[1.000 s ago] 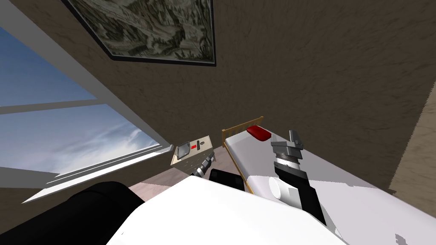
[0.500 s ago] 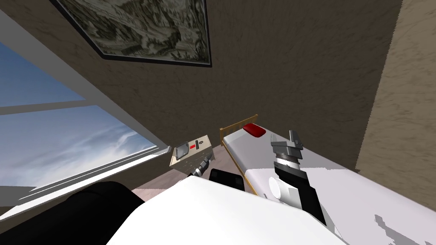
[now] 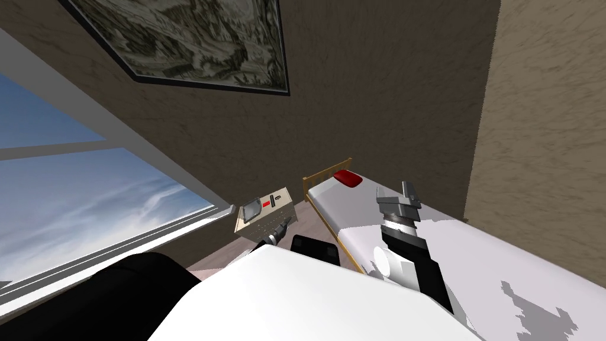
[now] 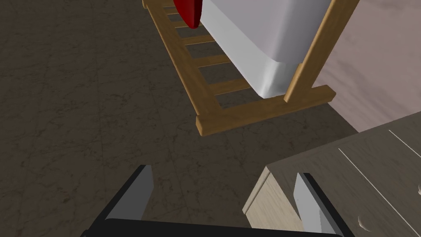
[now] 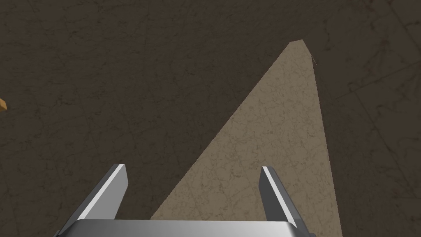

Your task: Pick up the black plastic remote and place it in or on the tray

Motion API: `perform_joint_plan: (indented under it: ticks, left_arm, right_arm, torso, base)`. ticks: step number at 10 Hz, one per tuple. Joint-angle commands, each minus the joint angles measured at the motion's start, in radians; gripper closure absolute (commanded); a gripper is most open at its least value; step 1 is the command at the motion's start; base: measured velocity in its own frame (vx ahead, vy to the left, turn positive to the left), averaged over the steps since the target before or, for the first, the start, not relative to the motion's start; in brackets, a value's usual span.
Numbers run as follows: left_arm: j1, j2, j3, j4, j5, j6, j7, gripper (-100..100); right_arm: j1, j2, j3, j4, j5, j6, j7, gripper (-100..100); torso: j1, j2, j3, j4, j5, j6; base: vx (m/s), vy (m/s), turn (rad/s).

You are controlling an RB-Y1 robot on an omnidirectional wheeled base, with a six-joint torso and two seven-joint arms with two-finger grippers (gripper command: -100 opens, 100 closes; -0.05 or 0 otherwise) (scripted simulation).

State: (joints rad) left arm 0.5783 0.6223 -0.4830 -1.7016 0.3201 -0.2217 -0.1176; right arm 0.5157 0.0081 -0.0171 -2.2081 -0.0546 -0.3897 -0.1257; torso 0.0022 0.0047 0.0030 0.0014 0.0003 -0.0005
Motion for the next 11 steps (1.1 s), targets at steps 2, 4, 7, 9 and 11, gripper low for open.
perform_joint_plan:
  ticks: [2,4,7,9,11]
  left_arm:
    - [-0.012,0.031,-0.002,0.019,0.058,0.03,-0.015,-100]
    - [-0.034,0.078,-0.008,0.062,0.127,0.081,-0.047,-100]
    - [-0.046,0.103,-0.013,0.084,0.197,0.108,-0.065,-100]
    - [-0.058,0.127,-0.018,0.108,0.246,0.135,-0.085,-100]
    - [-0.07,0.15,-0.024,0.133,0.295,0.163,-0.107,-100]
  right_arm:
    - [0.0,0.0,0.0,0.0,0.0,0.0,0.0,0]
    - [0.0,0.0,0.0,0.0,0.0,0.0,0.0,0]
    - [0.0,0.0,0.0,0.0,0.0,0.0,0.0,0]
    - [0.0,0.0,0.0,0.0,0.0,0.0,0.0,0]
    - [0.0,0.0,0.0,0.0,0.0,0.0,0.0,0]
  torso:
    - [0.0,0.0,0.0,0.0,0.0,0.0]
    - [0.001,-0.001,-0.001,0.0,0.0,0.0]
    - [0.0,-0.001,0.0,0.0,0.0,0.0]
    - [0.0,-0.002,-0.001,0.0,0.0,0.0]
    - [0.0,-0.003,-0.002,-0.001,0.0,0.0]
  base:
    - [-0.057,0.001,-0.107]
    - [-0.068,0.013,-0.177]
    - [-0.057,0.004,-0.099]
    - [-0.035,0.006,-0.104]
    - [-0.027,0.007,-0.115]
